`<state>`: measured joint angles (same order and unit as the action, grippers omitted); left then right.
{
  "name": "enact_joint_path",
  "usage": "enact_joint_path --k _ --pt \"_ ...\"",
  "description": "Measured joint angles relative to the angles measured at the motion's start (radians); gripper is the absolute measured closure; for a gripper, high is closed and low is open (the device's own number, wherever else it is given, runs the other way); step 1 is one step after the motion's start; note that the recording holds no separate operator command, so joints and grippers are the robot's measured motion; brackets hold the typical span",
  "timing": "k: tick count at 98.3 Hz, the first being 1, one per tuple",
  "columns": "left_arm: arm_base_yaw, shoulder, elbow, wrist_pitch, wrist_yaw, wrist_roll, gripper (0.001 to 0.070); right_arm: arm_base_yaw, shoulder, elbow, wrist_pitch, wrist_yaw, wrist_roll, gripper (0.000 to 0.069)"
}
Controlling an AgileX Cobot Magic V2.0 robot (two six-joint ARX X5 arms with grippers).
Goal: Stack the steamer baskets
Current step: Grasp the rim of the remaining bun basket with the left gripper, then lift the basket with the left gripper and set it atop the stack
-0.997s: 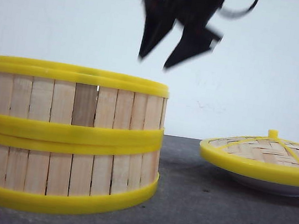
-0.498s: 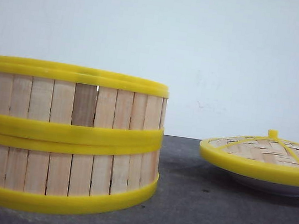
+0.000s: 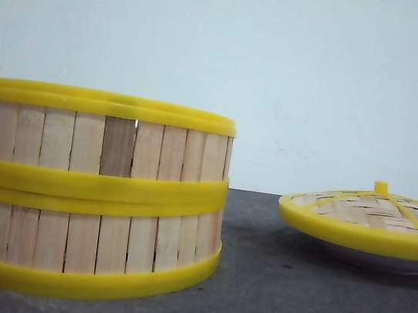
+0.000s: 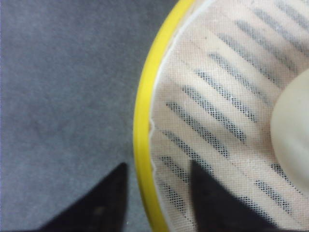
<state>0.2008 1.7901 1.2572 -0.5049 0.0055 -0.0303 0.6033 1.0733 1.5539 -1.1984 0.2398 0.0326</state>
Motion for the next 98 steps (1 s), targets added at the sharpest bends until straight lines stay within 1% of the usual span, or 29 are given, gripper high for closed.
enact_joint_path --k 3,7,11,18,35,43,51,55,68,81,88,98 --pt "0.000 0.000 0.000 0.000 -0.002 0.000 0.0605 0.000 0.000 0.000 -0.002 0.000 0.002 0.0316" --pt "0.002 0.000 0.000 0.003 -0.004 -0.013 0.0641 0.000 0.000 0.000 -0.005 0.000 0.003 0.0316" --pt "0.005 0.000 0.000 0.012 -0.002 -0.015 0.0664 0.000 0.001 0.000 -0.014 0.000 0.009 0.0316" --pt "0.009 0.000 0.000 0.008 -0.002 -0.014 0.0682 0.000 0.002 0.000 -0.029 0.000 0.017 0.0316" --pt "0.019 0.001 0.005 0.000 0.003 -0.014 0.0687 0.000 0.002 0.000 -0.052 0.000 0.029 0.0316" --pt "0.031 0.004 0.035 -0.039 0.031 -0.010 0.0687 0.000 -0.001 -0.002 -0.054 0.000 0.037 0.0316" --pt "0.045 0.005 0.085 -0.086 0.071 -0.006 0.0687 -0.001 -0.021 -0.028 -0.025 0.000 0.043 0.0316" --pt "0.050 0.005 0.116 -0.117 0.080 0.004 0.0687 -0.005 -0.037 -0.051 -0.007 0.000 0.044 0.0316" --pt "0.052 0.004 0.221 -0.231 0.085 0.033 0.0687 -0.043 -0.108 -0.158 0.049 -0.001 0.048 0.0316" --pt "0.045 -0.032 0.296 -0.280 0.101 0.045 0.0687 -0.108 -0.178 -0.293 0.101 -0.022 0.050 0.0316" --pt "0.043 -0.064 0.341 -0.316 0.135 0.047 0.0687 -0.148 -0.209 -0.367 0.119 -0.049 0.050 0.0316" --pt "0.043 -0.109 0.423 -0.391 0.215 0.049 0.0687 -0.198 -0.245 -0.461 0.143 -0.096 0.050 0.0316"
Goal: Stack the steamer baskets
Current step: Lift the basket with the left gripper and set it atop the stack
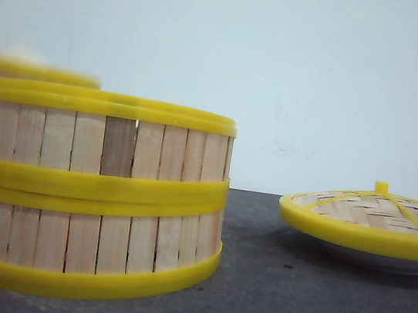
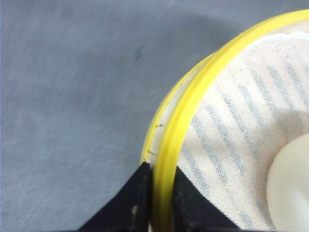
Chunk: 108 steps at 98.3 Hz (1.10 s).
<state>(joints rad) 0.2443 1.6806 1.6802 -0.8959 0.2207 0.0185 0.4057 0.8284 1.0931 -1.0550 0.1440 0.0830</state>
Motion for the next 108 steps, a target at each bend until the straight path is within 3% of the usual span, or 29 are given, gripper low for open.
enact_joint_path --k 13,31,62,87,108 --pt "-0.014 -0.061 0.073 -0.114 0.075 0.024 0.0687 -0.050 -0.037 -0.099 0.054 -0.074 0.000 0.0316" --pt "-0.103 -0.154 0.074 -0.242 0.074 0.075 0.0687 -0.088 -0.056 -0.168 0.080 -0.100 0.000 0.0316" --pt "-0.330 -0.233 0.072 -0.343 0.047 0.102 0.0687 -0.092 -0.057 -0.169 0.134 -0.101 -0.008 0.0316" --pt "-0.444 -0.259 -0.027 -0.332 0.042 0.102 0.0687 -0.092 -0.057 -0.169 0.133 -0.101 -0.008 0.0316" --pt "-0.477 -0.270 -0.161 -0.238 0.026 0.090 0.0687 -0.092 -0.057 -0.169 0.132 -0.106 -0.008 0.0316"
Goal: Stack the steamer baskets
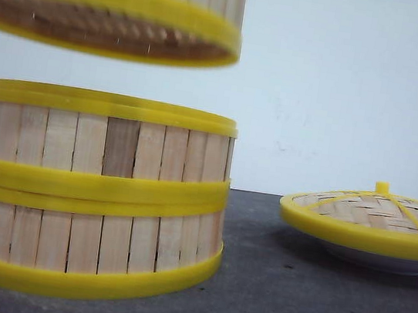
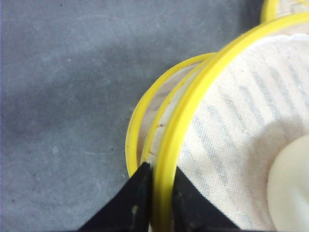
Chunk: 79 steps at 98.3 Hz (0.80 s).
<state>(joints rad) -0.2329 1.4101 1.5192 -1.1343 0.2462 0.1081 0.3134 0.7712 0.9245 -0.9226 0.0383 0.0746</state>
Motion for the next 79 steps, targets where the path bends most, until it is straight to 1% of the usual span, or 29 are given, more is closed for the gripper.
enact_joint_path --k 23,32,54,79 --pt "-0.006 0.000 -0.130 0.119 -0.004 -0.026 0.0687 0.000 0.000 0.000 0.000 -0.016 0.000 0.0316" --pt "-0.007 0.000 -0.167 0.129 -0.003 -0.031 0.0687 0.000 0.000 0.000 0.000 -0.016 0.000 0.0316" --pt "-0.007 0.000 -0.172 0.201 -0.003 -0.051 0.0687 0.000 0.000 0.000 0.000 -0.018 0.000 0.0316" --pt "-0.007 0.007 -0.172 0.201 -0.004 -0.053 0.0687 0.000 0.000 0.000 -0.005 -0.019 0.000 0.0316"
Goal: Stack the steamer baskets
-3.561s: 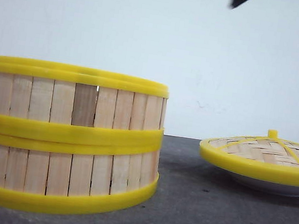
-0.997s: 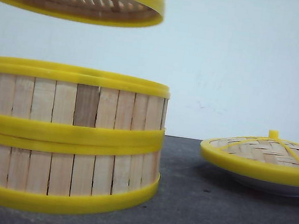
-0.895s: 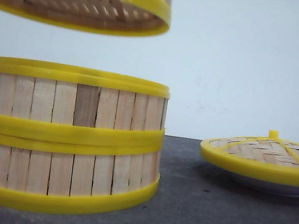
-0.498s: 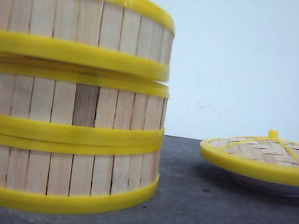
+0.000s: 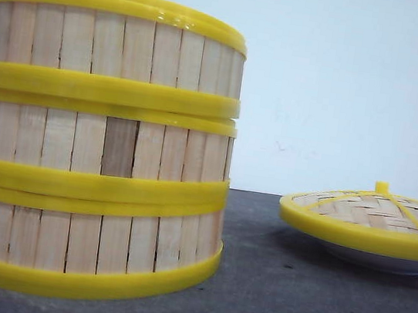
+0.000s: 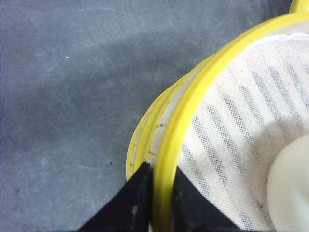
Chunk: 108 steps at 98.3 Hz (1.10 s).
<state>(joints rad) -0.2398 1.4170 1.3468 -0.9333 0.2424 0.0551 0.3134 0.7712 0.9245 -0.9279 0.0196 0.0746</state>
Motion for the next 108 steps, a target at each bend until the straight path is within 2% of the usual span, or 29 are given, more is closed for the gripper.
enact_joint_path --k 77,87,99,108 --pt "-0.001 0.041 0.000 0.041 0.001 -0.021 0.0681 0.000 0.000 0.000 0.000 0.000 0.000 0.0316" --pt "-0.003 0.042 0.000 0.058 0.011 -0.028 0.0642 0.000 0.000 0.000 0.000 0.000 0.000 0.0316" --pt "-0.005 0.042 0.000 0.069 0.017 -0.033 0.0522 0.000 0.000 0.000 0.002 0.008 0.000 0.0316" --pt "-0.005 0.042 0.000 0.074 0.017 -0.034 0.0482 0.000 0.000 0.000 0.014 0.027 0.000 0.0316"
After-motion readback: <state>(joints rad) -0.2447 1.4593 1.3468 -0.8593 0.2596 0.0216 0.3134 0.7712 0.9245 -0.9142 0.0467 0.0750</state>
